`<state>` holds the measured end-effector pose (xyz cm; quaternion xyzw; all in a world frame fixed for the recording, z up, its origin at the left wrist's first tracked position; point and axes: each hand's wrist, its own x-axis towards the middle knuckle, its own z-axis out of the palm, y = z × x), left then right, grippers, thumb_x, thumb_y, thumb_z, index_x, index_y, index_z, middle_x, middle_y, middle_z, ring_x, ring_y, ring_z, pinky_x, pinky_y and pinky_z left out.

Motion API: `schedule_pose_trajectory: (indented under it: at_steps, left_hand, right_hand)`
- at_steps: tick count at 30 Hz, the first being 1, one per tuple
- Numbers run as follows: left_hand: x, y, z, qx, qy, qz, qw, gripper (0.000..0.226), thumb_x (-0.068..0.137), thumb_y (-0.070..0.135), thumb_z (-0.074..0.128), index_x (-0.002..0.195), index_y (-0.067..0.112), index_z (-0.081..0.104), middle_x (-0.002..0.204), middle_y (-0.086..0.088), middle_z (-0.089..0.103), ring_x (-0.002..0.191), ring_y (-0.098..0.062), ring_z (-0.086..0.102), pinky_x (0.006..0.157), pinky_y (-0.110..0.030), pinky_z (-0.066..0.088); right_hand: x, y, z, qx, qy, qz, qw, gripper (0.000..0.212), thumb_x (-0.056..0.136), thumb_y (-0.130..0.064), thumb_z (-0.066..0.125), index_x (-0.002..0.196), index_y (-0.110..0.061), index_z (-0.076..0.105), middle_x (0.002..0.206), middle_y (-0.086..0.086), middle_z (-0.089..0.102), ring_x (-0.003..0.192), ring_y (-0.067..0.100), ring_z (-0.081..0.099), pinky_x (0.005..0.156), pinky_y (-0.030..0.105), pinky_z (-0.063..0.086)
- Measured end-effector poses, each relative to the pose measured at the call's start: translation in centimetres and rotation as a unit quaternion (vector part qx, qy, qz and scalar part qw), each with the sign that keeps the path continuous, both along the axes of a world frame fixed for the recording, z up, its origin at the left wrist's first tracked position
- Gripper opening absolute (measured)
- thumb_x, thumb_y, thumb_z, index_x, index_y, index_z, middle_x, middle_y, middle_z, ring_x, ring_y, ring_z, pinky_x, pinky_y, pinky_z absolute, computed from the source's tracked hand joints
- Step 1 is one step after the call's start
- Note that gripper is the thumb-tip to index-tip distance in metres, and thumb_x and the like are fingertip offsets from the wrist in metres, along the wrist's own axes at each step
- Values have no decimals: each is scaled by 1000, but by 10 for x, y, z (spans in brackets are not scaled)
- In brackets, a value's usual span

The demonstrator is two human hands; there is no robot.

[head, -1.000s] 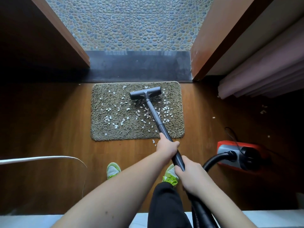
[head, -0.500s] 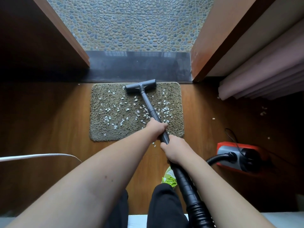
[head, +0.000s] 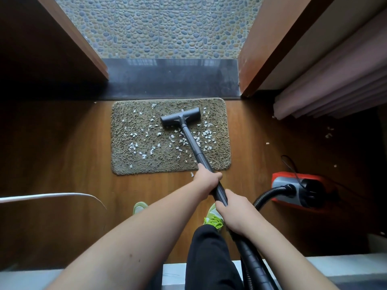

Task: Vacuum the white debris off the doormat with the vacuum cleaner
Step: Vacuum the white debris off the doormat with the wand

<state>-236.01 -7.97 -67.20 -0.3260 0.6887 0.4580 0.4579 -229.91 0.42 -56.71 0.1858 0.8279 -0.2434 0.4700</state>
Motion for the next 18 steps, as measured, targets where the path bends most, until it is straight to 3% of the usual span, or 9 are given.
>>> schedule_pose_trajectory:
  at_steps: [4, 10, 12, 15, 18]
  left_hand:
    - [23, 8, 1, 0, -11, -24, 1000, 78, 82, 31, 63, 146, 14, 21, 119, -17, 56, 98, -33, 64, 81, -47, 59]
    - [53, 13, 8, 15, -26, -27, 999, 86, 83, 31, 62, 152, 17, 12, 121, -16, 57, 98, -32, 65, 82, -43, 59]
    - [60, 13, 10, 18, -31, -35, 999, 89, 84, 31, 62, 154, 18, 7, 124, -16, 56, 99, -30, 65, 80, -39, 59]
    - [69, 14, 14, 23, -37, -54, 998, 99, 86, 32, 61, 157, 22, -7, 130, -14, 54, 104, -29, 64, 89, -41, 56]
    - [77, 19, 19, 35, -46, -51, 997, 98, 90, 32, 61, 156, 23, -10, 132, -11, 52, 98, -24, 64, 78, -34, 58]
  right_hand:
    - [23, 9, 8, 1, -2, -8, 1000, 18, 99, -37, 43, 103, -20, 46, 89, 1, 58, 74, 21, 55, 65, 31, 41]
    - [52, 19, 17, -1, -12, -10, 1000, 33, 99, -40, 41, 128, -24, 44, 88, -2, 57, 67, 13, 51, 54, 24, 38]
    - [62, 20, 19, -5, -18, -17, 1000, 34, 99, -41, 40, 130, -25, 43, 91, -1, 59, 72, 15, 55, 61, 28, 46]
    - [72, 22, 23, -10, -27, -28, 999, 35, 100, -41, 40, 132, -29, 40, 100, -2, 63, 85, 17, 64, 81, 35, 56]
    - [80, 26, 29, -11, -29, -36, 999, 38, 101, -40, 40, 138, -31, 36, 105, -4, 61, 90, 14, 65, 86, 32, 56]
